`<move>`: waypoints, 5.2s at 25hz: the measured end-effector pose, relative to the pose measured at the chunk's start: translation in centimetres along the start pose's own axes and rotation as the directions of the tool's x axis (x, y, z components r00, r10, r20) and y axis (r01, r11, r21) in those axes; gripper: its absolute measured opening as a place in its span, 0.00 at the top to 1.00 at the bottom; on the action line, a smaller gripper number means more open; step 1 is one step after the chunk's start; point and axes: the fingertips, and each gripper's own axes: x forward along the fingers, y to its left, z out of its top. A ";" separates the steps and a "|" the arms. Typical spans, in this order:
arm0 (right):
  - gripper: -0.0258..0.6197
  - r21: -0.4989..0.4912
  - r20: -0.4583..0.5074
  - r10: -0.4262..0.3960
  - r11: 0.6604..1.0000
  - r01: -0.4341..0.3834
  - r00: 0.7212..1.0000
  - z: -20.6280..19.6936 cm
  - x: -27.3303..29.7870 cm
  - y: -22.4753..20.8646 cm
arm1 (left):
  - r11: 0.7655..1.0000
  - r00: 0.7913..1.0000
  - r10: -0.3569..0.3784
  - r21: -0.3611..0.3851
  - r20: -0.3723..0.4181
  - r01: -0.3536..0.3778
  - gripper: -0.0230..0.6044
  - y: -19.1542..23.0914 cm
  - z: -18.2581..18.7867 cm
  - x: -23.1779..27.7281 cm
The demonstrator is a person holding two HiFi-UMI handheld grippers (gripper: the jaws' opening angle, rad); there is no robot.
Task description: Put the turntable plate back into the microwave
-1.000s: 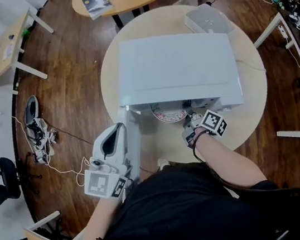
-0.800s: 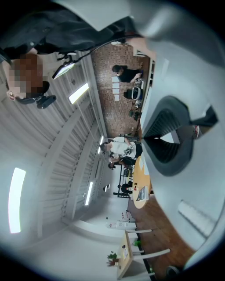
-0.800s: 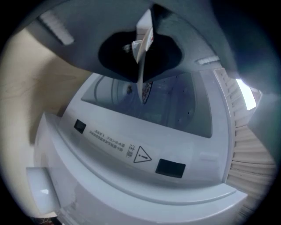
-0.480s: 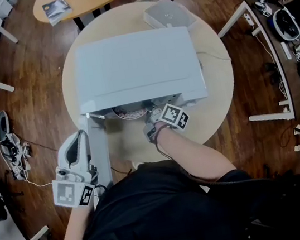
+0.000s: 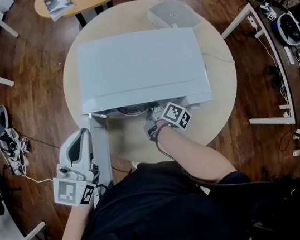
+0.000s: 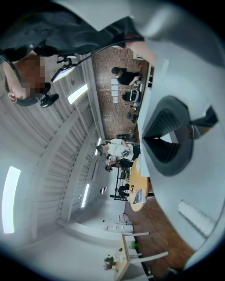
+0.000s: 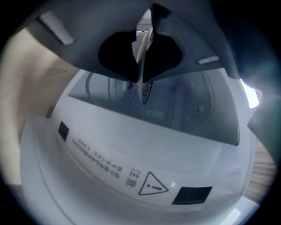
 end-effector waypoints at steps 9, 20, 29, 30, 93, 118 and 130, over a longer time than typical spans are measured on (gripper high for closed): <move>0.93 0.006 0.017 -0.011 1.000 0.010 1.000 0.4 1.0 -0.5 | 1.000 1.000 0.003 -0.008 -0.024 -0.003 0.96 0.5 -0.3 0.1; 0.93 0.013 0.032 -0.020 1.000 0.020 0.999 0.5 2.4 -0.8 | 0.999 0.998 0.029 -0.018 -0.049 -0.030 0.96 1.0 -0.7 0.2; 0.93 0.021 0.047 -0.032 0.999 0.031 0.998 0.3 3.3 -1.1 | 0.999 0.996 0.042 -0.018 -0.075 -0.043 0.96 1.2 -1.3 0.2; 0.93 0.023 0.049 -0.034 0.999 0.033 0.998 0.3 3.3 -1.2 | 0.999 0.996 0.043 -0.017 -0.078 -0.044 0.96 1.2 -1.4 0.2; 0.69 0.107 0.178 -0.102 0.991 0.084 0.979 1.6 1.6 -2.4 | 0.997 0.997 0.056 0.050 -0.054 -0.053 0.96 -0.9 -0.3 -1.7; 0.70 -0.280 0.039 0.078 0.958 -0.064 0.996 0.4 -9.8 3.5 | 0.992 0.995 -0.099 -0.076 0.025 0.101 0.96 -7.5 -1.9 1.4; 0.96 -0.928 0.029 0.102 0.373 -0.011 0.994 2.7 -19.7 8.5 | 0.979 0.987 -0.160 -0.135 -0.036 0.153 0.96 -9.9 -7.4 4.0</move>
